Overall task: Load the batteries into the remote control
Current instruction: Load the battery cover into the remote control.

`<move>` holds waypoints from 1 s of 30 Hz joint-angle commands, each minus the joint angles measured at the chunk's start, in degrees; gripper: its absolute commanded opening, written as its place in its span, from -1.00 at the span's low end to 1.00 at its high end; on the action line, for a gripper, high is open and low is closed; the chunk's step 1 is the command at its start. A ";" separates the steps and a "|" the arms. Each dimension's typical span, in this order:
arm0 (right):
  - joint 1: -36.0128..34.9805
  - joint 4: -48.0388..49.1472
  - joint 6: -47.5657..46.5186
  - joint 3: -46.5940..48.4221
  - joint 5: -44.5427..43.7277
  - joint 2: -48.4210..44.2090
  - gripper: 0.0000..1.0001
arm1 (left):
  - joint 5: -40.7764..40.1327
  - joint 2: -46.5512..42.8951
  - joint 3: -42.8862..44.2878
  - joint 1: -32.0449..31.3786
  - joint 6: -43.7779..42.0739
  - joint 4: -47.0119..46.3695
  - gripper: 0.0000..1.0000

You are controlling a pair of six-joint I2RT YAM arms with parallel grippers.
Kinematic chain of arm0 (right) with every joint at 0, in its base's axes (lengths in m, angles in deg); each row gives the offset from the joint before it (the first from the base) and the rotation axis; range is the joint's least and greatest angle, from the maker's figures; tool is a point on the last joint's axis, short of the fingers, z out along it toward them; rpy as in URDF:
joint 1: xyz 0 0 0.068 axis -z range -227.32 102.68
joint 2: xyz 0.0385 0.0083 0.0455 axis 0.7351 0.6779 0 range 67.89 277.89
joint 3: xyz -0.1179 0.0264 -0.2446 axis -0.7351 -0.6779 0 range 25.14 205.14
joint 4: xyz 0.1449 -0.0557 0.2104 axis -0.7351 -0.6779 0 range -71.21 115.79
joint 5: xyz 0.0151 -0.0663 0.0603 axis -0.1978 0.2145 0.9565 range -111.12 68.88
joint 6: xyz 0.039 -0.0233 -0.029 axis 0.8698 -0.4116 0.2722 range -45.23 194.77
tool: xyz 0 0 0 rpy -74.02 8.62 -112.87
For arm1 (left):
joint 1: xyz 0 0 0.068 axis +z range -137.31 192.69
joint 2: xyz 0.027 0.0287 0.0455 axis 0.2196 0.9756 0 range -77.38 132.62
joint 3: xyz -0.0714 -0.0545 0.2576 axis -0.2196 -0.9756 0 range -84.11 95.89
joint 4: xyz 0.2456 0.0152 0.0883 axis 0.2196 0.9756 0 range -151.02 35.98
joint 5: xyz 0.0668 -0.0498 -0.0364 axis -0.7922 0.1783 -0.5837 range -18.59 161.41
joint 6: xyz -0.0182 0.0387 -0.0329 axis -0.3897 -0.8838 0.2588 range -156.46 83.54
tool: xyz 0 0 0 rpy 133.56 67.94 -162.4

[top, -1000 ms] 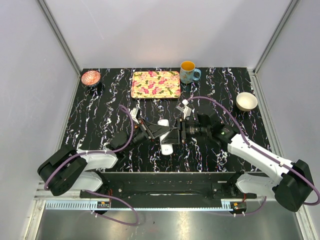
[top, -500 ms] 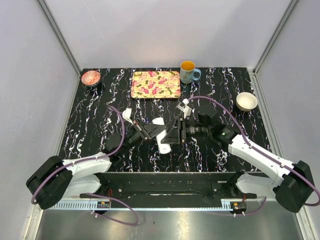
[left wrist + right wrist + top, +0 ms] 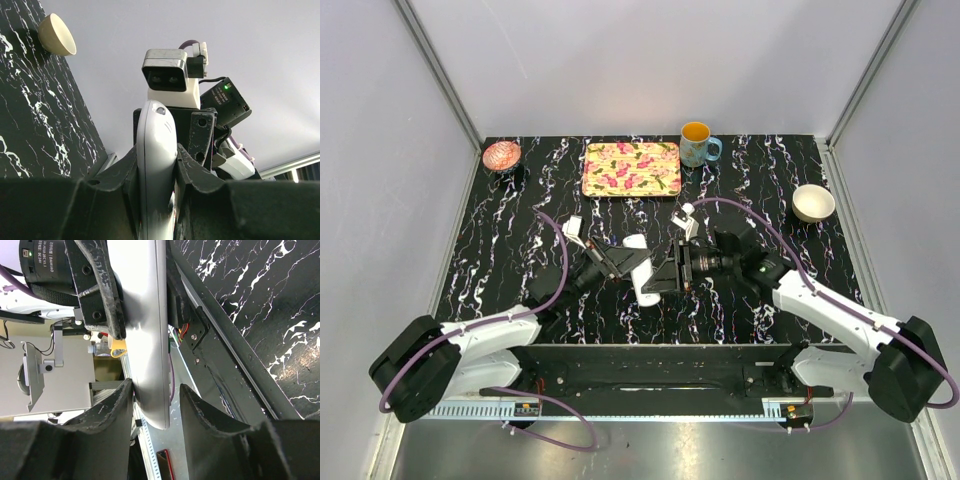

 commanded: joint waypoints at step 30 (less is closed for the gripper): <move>0.21 -1.49 0.04 2.78 -2.63 -1.16 -0.67 | -0.97 -1.59 3.48 0.22 -2.83 0.77 -1.00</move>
